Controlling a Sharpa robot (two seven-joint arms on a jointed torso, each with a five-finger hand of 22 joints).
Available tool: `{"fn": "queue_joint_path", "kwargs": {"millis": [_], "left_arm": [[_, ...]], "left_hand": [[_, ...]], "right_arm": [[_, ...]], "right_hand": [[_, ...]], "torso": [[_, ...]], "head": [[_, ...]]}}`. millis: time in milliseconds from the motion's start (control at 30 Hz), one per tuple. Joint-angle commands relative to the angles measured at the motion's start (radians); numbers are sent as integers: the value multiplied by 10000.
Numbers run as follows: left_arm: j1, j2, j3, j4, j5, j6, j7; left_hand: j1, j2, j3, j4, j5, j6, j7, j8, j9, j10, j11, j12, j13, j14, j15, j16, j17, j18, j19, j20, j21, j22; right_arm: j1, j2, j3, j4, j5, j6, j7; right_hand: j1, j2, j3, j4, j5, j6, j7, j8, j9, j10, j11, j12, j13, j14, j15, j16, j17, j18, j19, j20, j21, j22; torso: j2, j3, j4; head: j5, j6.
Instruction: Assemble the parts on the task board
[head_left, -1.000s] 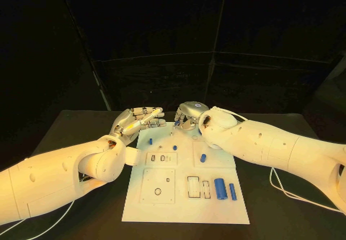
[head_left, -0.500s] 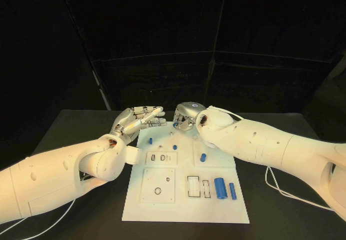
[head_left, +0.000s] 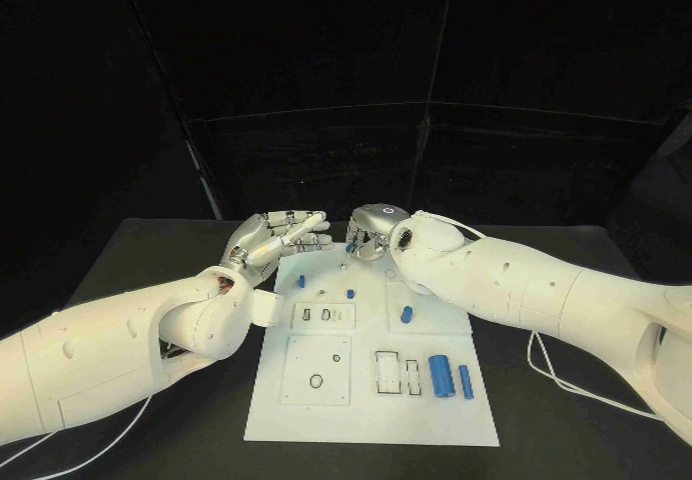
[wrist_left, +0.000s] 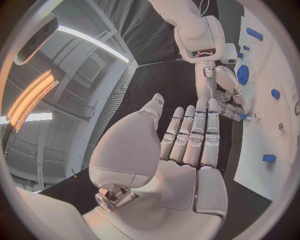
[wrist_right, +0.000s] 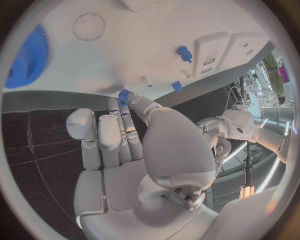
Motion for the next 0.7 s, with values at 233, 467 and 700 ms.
{"fn": "queue_joint_path", "kwargs": {"millis": [233,467,700], "left_arm": [[34,15,9,-14,-5,91,64],[42,30,9,-33,-5,98,53],[48,30,9,-40,-5,105,35]], "left_hand": [[17,82,-1,-63,37,84,99,-63,-9,40,16,-64,-14,41,-2,-22,-12,41,88,-16,68,7],[22,91,-2,-76,37,89,99,-67,-13,44,17,-72,-14,43,-2,-26,-14,40,91,-17,68,5],[22,91,-2,-76,37,89,99,-67,-13,44,17,-72,-14,43,-2,-26,-14,40,91,-17,68,5]], "right_arm": [[-2,127,-4,-13,-3,107,252],[-4,165,-4,29,-3,24,333],[-5,159,-5,40,-1,-52,351]], "right_hand": [[-56,-104,-7,81,-85,-126,32,-76,-13,-167,7,-33,-23,198,24,-56,-33,-29,-84,23,-57,-30],[-29,-166,-15,87,-108,-233,70,-106,-21,-273,41,-29,-36,182,52,-62,-60,-23,-122,46,-67,-53],[-11,-318,-111,141,-165,-827,152,-137,-47,-839,167,-24,-80,63,162,-298,-419,66,-456,146,-306,-512]], "torso": [[11,-5,-2],[10,3,-6],[8,-1,-12]], "head": [[20,-1],[33,-8],[39,2]]}}
